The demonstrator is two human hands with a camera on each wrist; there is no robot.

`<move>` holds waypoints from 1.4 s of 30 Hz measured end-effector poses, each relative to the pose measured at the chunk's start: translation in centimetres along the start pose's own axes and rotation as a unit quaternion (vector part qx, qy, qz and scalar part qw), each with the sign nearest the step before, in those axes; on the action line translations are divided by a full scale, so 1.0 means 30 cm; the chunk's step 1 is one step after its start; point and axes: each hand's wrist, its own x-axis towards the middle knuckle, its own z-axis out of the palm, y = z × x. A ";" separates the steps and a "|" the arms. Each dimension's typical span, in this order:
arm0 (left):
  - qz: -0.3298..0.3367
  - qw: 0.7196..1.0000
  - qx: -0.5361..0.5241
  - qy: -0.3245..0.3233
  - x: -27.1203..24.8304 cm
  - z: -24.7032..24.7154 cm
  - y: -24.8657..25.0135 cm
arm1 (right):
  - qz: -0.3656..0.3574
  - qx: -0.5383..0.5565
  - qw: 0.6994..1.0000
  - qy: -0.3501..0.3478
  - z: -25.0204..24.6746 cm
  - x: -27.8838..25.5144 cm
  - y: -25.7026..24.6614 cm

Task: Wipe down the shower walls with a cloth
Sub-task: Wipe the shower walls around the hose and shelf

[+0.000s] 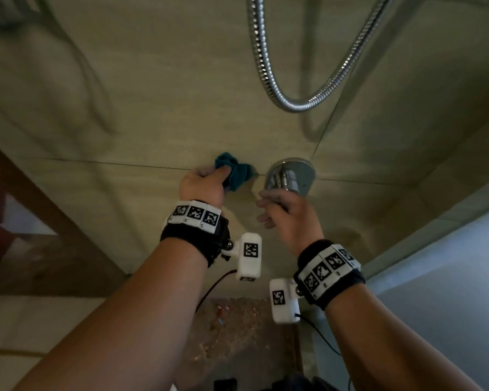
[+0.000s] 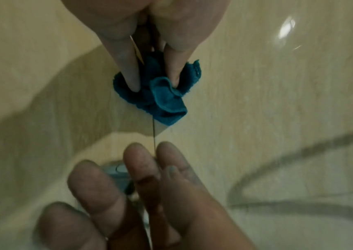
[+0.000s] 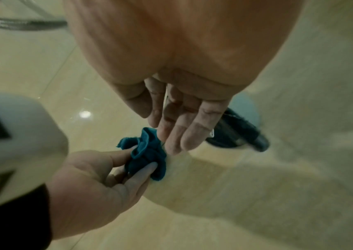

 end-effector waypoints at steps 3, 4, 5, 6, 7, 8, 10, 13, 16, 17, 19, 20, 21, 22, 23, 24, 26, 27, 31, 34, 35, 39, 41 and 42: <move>0.020 0.998 0.000 0.052 0.052 -0.148 0.100 | -0.019 0.004 0.999 -0.034 0.114 0.038 -0.066; 0.029 0.997 0.000 0.072 0.075 -0.204 0.140 | -0.023 0.004 0.999 -0.042 0.159 0.048 -0.085; 0.036 0.995 0.001 0.089 0.098 -0.261 0.183 | -0.025 0.006 0.998 -0.049 0.204 0.057 -0.103; 0.044 0.994 0.003 0.102 0.121 -0.321 0.227 | -0.023 0.008 0.998 -0.056 0.251 0.063 -0.120; 0.053 0.992 0.004 0.113 0.140 -0.379 0.273 | -0.022 0.009 0.998 -0.065 0.299 0.066 -0.137; 0.063 0.991 0.010 0.121 0.161 -0.436 0.319 | -0.023 0.008 0.997 -0.073 0.344 0.066 -0.154; 0.082 0.986 0.034 0.140 0.200 -0.543 0.404 | -0.030 0.003 0.996 -0.085 0.427 0.065 -0.183; 0.103 0.977 0.045 0.182 0.261 -0.678 0.496 | -0.031 -0.010 0.995 -0.091 0.521 0.071 -0.217; 0.144 0.966 0.050 0.210 0.262 -0.734 0.570 | -0.034 -0.009 0.996 -0.083 0.584 0.083 -0.258; 0.162 0.962 0.055 0.214 0.239 -0.729 0.587 | -0.037 -0.005 0.996 -0.079 0.599 0.087 -0.274; 0.193 0.958 0.060 0.203 0.209 -0.709 0.580 | -0.038 0.007 0.997 -0.068 0.621 0.094 -0.297; 0.206 0.958 0.073 0.188 0.195 -0.698 0.562 | -0.043 0.009 0.997 -0.056 0.627 0.096 -0.306; 0.224 0.954 0.106 0.167 0.180 -0.685 0.538 | -0.056 0.004 0.998 -0.037 0.629 0.098 -0.315; 0.242 0.948 0.154 0.141 0.173 -0.677 0.511 | -0.082 -0.013 0.997 -0.011 0.627 0.097 -0.326; 0.263 0.935 0.207 0.119 0.169 -0.671 0.485 | -0.119 -0.043 0.992 0.019 0.621 0.093 -0.341; 0.283 0.920 0.253 0.098 0.170 -0.670 0.465 | -0.167 -0.088 0.981 0.053 0.609 0.089 -0.361; 0.322 0.895 0.301 0.064 0.178 -0.666 0.445 | -0.287 -0.199 0.927 0.134 0.573 0.092 -0.413; 0.347 0.883 0.312 0.052 0.177 -0.659 0.447 | -0.335 -0.247 0.892 0.175 0.549 0.101 -0.445; 0.414 0.853 0.310 0.070 0.217 -0.669 0.495 | -0.319 -0.381 0.829 0.255 0.437 0.200 -0.507; 0.363 0.878 0.275 0.151 0.277 -0.709 0.542 | -0.301 -0.432 0.809 0.261 0.394 0.258 -0.482; 0.352 0.881 0.273 0.158 0.288 -0.711 0.545 | -0.303 -0.443 0.802 0.260 0.395 0.272 -0.467; 0.391 0.863 0.288 0.139 0.277 -0.650 0.522 | -0.303 -0.442 0.800 0.271 0.426 0.307 -0.445; 0.438 0.836 0.308 0.119 0.252 -0.598 0.492 | -0.305 -0.442 0.799 0.269 0.427 0.312 -0.443; 0.458 0.822 0.321 0.108 0.237 -0.569 0.475 | -0.304 -0.441 0.801 0.266 0.426 0.312 -0.444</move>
